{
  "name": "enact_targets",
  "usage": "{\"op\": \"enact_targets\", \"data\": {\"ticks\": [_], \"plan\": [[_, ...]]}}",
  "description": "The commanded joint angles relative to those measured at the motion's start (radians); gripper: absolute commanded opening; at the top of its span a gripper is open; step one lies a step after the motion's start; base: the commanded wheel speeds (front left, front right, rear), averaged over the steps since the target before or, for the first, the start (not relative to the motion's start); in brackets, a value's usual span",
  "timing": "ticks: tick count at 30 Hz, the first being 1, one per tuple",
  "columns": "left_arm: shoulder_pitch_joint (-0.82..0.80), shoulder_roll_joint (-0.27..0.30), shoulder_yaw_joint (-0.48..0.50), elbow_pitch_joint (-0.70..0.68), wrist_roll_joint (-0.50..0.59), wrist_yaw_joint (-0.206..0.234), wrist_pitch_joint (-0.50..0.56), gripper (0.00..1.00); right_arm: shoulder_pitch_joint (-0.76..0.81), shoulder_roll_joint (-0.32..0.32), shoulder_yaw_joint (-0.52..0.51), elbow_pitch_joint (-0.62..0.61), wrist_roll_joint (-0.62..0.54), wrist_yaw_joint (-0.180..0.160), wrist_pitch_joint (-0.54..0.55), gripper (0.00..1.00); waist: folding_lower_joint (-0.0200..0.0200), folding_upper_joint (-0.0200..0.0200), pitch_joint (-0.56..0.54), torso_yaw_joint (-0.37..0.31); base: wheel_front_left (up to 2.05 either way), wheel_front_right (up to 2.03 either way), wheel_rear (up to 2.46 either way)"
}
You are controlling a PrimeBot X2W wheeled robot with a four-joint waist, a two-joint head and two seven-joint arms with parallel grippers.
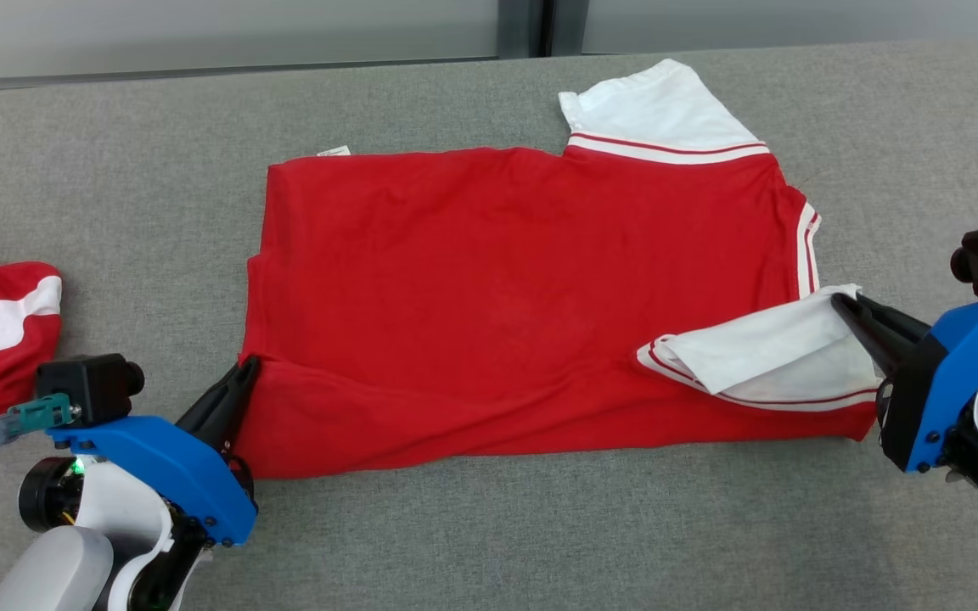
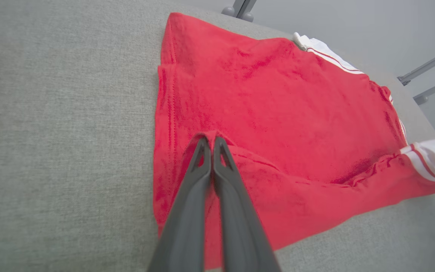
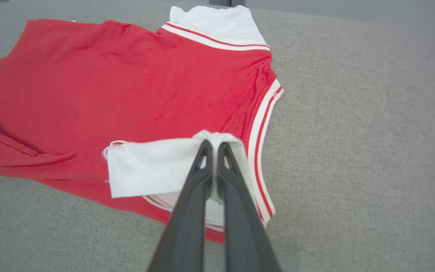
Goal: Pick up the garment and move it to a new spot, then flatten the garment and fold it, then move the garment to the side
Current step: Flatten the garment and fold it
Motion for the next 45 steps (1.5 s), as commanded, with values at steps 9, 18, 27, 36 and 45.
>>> {"op": "enact_targets", "data": {"ticks": [9,18,27,36,45], "plan": [[-0.042,-0.057,-0.007,0.081,0.053,0.039,-0.077,0.00,-0.090,-0.054,0.023,0.111,0.006,0.000,-0.119,0.00,-0.0002,0.0000,0.027,0.026,0.00,0.00,0.00],[-0.074,-0.097,-0.023,0.165,0.071,0.025,-0.120,0.00,-0.149,-0.064,0.050,0.211,-0.011,0.000,-0.217,0.00,-0.0002,0.0000,0.038,0.039,0.00,0.00,0.00],[-0.097,-0.125,-0.022,0.222,0.093,0.018,-0.192,1.00,-0.193,-0.073,0.089,0.278,0.001,0.000,-0.365,1.00,-0.0002,0.0000,0.020,0.058,0.00,0.00,0.00],[-0.034,-0.123,-0.038,0.237,0.159,0.034,-0.306,1.00,-0.090,-0.033,0.019,0.272,-0.017,0.000,-0.342,1.00,-0.0002,0.0000,-0.032,0.056,0.00,0.00,0.00],[0.046,-0.125,-0.095,0.269,0.211,0.050,-0.344,1.00,0.112,0.116,-0.127,0.187,-0.077,0.000,-0.366,1.00,-0.0002,0.0000,-0.060,0.044,0.00,0.00,0.00]]}}
